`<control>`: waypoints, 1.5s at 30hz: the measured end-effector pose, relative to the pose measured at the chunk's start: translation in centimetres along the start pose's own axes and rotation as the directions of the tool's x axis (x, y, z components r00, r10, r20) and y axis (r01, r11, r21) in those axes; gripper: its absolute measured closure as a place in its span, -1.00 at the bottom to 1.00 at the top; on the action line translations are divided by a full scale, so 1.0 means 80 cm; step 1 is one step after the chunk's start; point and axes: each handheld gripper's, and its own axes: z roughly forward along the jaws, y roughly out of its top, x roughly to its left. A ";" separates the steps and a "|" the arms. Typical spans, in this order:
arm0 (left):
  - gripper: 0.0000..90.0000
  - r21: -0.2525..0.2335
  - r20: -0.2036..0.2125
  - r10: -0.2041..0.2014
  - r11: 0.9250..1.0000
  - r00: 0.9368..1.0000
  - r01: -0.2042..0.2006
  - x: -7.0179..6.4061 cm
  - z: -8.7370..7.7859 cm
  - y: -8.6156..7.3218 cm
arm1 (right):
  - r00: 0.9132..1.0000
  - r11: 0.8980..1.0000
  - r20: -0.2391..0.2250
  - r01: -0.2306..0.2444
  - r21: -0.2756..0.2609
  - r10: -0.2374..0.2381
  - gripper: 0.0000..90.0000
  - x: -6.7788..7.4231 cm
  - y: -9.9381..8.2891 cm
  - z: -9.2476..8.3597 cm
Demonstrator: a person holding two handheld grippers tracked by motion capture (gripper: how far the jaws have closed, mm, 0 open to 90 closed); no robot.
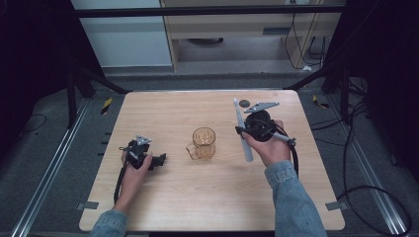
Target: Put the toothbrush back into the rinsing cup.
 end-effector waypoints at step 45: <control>-1.00 -0.003 0.000 0.002 1.000 1.000 -0.002 0.001 0.001 0.001 | 0.988 0.947 0.121 -0.056 -0.316 0.099 0.51 0.061 0.099 0.020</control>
